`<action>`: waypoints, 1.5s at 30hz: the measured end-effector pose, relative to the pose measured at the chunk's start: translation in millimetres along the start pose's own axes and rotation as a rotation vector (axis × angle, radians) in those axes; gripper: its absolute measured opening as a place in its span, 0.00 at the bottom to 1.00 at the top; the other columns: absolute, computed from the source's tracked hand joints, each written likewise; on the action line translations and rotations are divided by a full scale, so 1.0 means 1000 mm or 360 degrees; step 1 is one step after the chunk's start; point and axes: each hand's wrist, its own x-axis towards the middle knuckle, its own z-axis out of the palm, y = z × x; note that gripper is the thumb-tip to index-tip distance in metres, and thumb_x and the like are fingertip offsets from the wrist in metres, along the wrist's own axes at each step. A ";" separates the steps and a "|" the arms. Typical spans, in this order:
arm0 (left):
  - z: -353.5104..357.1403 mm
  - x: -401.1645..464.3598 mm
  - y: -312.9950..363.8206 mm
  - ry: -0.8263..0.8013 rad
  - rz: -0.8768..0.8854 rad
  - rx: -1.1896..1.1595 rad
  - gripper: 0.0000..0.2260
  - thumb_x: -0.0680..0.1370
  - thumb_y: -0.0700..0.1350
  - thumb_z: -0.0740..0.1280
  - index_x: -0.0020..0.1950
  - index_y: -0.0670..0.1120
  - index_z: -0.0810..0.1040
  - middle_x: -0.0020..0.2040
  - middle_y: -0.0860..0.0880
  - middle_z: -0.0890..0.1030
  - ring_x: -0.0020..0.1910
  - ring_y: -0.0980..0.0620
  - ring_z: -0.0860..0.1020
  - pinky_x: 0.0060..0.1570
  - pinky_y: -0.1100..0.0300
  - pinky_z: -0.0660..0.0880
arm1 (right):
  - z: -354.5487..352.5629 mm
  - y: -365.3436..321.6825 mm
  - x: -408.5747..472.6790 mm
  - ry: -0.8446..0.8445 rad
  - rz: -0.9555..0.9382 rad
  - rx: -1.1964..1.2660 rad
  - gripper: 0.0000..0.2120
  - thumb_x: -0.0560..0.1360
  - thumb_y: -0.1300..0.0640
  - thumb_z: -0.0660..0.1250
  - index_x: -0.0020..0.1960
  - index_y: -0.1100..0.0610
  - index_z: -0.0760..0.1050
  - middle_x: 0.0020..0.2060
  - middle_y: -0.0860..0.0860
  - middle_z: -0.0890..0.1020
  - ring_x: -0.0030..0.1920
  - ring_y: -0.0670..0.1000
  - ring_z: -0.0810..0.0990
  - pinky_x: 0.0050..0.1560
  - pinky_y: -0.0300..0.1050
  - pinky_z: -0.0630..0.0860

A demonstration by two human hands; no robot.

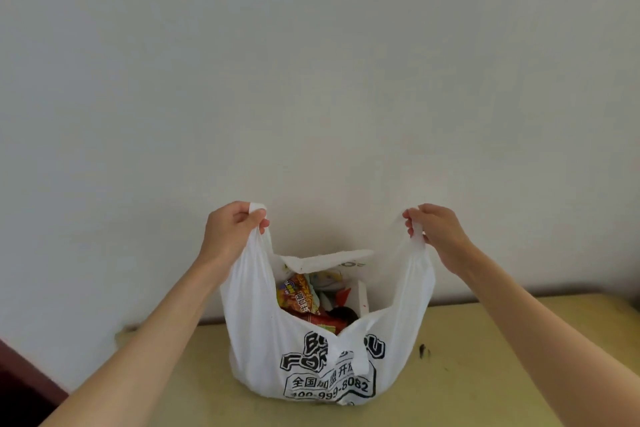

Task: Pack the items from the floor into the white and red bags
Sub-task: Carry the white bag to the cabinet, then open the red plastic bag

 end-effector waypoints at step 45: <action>0.210 -0.468 -0.102 -0.1971 0.1304 0.1367 0.39 0.64 0.68 0.36 0.75 0.58 0.40 0.76 0.49 0.37 0.74 0.47 0.34 0.69 0.48 0.34 | -0.198 0.291 -0.533 0.0736 0.0784 -0.1836 0.34 0.68 0.32 0.52 0.67 0.50 0.66 0.64 0.54 0.76 0.64 0.57 0.75 0.66 0.59 0.62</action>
